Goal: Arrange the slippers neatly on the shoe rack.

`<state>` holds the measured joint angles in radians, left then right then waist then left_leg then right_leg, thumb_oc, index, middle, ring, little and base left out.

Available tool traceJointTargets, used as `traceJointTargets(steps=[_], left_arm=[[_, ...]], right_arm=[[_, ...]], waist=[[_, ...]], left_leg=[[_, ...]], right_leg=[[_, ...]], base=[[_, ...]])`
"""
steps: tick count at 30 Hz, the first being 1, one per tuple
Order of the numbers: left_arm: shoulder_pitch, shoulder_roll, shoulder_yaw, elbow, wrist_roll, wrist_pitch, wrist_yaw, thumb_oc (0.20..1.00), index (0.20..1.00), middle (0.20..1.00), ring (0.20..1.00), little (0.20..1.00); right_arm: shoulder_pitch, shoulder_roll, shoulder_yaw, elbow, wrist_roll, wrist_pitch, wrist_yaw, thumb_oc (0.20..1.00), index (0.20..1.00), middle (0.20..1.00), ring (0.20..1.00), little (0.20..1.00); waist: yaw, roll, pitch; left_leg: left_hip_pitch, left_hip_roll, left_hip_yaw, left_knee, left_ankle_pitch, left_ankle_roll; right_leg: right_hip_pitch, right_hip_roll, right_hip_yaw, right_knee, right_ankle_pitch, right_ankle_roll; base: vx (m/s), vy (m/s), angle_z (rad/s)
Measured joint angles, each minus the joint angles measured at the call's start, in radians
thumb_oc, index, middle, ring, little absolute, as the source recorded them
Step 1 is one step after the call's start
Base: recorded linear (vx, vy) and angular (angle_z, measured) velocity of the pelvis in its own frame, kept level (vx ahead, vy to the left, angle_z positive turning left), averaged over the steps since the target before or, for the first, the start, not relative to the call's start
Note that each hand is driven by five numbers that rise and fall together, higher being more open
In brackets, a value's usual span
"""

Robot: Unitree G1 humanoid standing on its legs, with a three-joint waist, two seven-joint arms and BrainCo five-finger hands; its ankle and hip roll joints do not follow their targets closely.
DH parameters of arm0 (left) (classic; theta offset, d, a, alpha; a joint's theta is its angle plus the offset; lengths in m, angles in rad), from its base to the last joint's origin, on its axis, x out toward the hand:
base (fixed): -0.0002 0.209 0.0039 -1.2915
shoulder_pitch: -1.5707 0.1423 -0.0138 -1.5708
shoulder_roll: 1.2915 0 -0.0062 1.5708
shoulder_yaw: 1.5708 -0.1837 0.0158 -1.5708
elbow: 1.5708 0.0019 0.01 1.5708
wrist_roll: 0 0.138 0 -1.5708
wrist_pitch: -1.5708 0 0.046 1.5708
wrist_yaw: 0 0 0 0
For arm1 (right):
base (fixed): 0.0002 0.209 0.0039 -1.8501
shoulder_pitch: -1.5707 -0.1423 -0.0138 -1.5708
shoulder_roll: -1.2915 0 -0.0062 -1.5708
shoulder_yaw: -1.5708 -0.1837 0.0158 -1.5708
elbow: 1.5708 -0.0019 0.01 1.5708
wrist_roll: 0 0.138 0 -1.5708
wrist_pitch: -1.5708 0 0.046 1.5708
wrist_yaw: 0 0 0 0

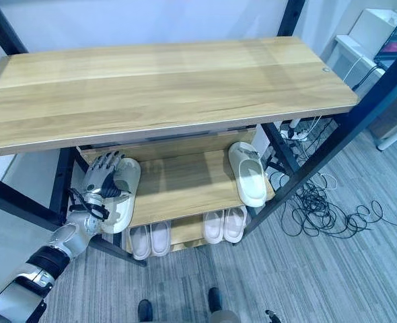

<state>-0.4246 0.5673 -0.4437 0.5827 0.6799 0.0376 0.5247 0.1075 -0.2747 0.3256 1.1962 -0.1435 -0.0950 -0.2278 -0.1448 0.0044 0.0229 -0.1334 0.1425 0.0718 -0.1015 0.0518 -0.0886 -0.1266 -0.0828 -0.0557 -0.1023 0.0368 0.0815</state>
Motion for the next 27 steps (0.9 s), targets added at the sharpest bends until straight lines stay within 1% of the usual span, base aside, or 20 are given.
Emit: traceJointTargets(steps=[3, 7, 12, 13, 14, 15, 17, 21, 27], left_arm=[[-0.012, 0.000, -0.002, 0.004, 0.000, 0.012, 0.000, 1.000, 1.000, 1.000, 1.000, 1.000], [-0.019, 0.000, -0.009, 0.012, 0.000, 0.020, 0.000, 1.000, 1.000, 1.000, 1.000, 1.000], [-0.032, 0.000, -0.009, 0.024, -0.001, 0.025, 0.011, 1.000, 1.000, 1.000, 1.000, 1.000], [-0.032, 0.000, -0.009, 0.025, -0.001, 0.025, 0.017, 0.762, 0.762, 0.762, 0.762, 0.762], [-0.033, 0.000, -0.009, 0.025, -0.001, 0.026, 0.021, 0.620, 0.620, 0.620, 0.620, 0.620], [-0.034, 0.000, -0.012, 0.027, -0.001, 0.024, 0.019, 0.200, 0.200, 0.200, 0.200, 0.200], [-0.036, 0.000, -0.017, 0.031, -0.001, 0.040, 0.020, 0.200, 0.200, 0.200, 0.200, 0.200], [-0.051, -0.001, -0.017, 0.030, -0.002, 0.046, 0.030, 0.200, 0.200, 0.200, 0.200, 0.200], [-0.052, -0.004, -0.020, 0.029, -0.002, 0.047, 0.041, 0.200, 0.200, 0.200, 0.200, 0.200]], right_arm=[[-0.011, 0.000, 0.000, 0.000, 0.000, 0.000, -0.002, 1.000, 1.000, 1.000, 1.000, 1.000], [-0.023, 0.000, 0.000, 0.000, 0.000, 0.000, -0.004, 1.000, 1.000, 1.000, 1.000, 1.000], [-0.033, -0.001, 0.000, 0.000, 0.000, 0.000, -0.010, 1.000, 1.000, 1.000, 1.000, 1.000], [-0.033, -0.001, 0.000, 0.000, 0.000, 0.000, -0.010, 1.000, 1.000, 1.000, 1.000, 1.000], [-0.033, -0.001, 0.000, 0.000, 0.000, 0.000, -0.011, 1.000, 1.000, 1.000, 1.000, 1.000], [-0.033, -0.001, 0.000, 0.000, 0.000, 0.000, -0.011, 1.000, 1.000, 1.000, 1.000, 1.000], [-0.034, -0.001, 0.000, 0.000, 0.000, 0.000, -0.011, 1.000, 1.000, 1.000, 1.000, 1.000], [-0.037, -0.001, 0.000, -0.001, 0.000, 0.001, -0.011, 1.000, 1.000, 1.000, 1.000, 1.000], [-0.037, -0.001, 0.000, -0.001, 0.000, 0.001, -0.011, 1.000, 1.000, 1.000, 1.000, 1.000]], waist=[[0.000, 0.009, 0.005], [0.001, 0.012, 0.010], [0.001, 0.025, 0.025], [0.001, 0.025, 0.026], [0.001, 0.025, 0.027], [0.002, 0.025, 0.029], [0.001, 0.025, 0.030], [0.002, 0.024, 0.044], [0.001, 0.025, 0.046]], left_leg=[[-0.015, 0.000, 0.000, 0.000, 0.006, -0.002], [-0.017, 0.000, 0.000, 0.000, 0.006, -0.002], [-0.024, 0.001, 0.000, 0.000, 0.006, -0.003], [-0.024, 0.001, 0.001, 0.000, 0.006, -0.003], [-0.024, 0.002, 0.001, 0.000, 0.006, -0.003], [-0.024, 0.002, 0.001, 0.000, 0.006, -0.003], [-0.024, 0.002, 0.001, 0.000, 0.006, -0.003], [-0.024, 0.002, 0.001, 0.000, 0.005, -0.005], [-0.023, 0.003, 0.001, 0.000, 0.007, -0.003]], right_leg=[[-0.014, 0.000, -0.001, 0.000, 0.009, -0.005], [-0.015, 0.001, -0.001, 0.000, 0.006, -0.001], [-0.023, 0.002, -0.001, 0.000, 0.006, 0.000], [-0.023, 0.002, -0.001, 0.000, 0.006, 0.000], [-0.023, 0.002, -0.001, 0.000, 0.006, 0.000], [-0.023, 0.002, -0.001, 0.000, 0.006, 0.000], [-0.023, 0.002, -0.001, 0.000, 0.006, 0.000], [-0.023, 0.003, -0.001, 0.000, 0.006, 0.000], [-0.023, 0.005, -0.001, 0.000, 0.010, -0.006]], base=[[0.00, 0.000, 0.00], [0.00, 0.000, 0.00], [0.00, 0.000, 0.00], [0.00, 0.000, 0.00], [0.00, 0.000, 0.00], [0.00, 0.000, 0.00], [0.00, 0.000, 0.00], [0.00, 0.000, 0.00], [0.00, -0.006, 0.00]])
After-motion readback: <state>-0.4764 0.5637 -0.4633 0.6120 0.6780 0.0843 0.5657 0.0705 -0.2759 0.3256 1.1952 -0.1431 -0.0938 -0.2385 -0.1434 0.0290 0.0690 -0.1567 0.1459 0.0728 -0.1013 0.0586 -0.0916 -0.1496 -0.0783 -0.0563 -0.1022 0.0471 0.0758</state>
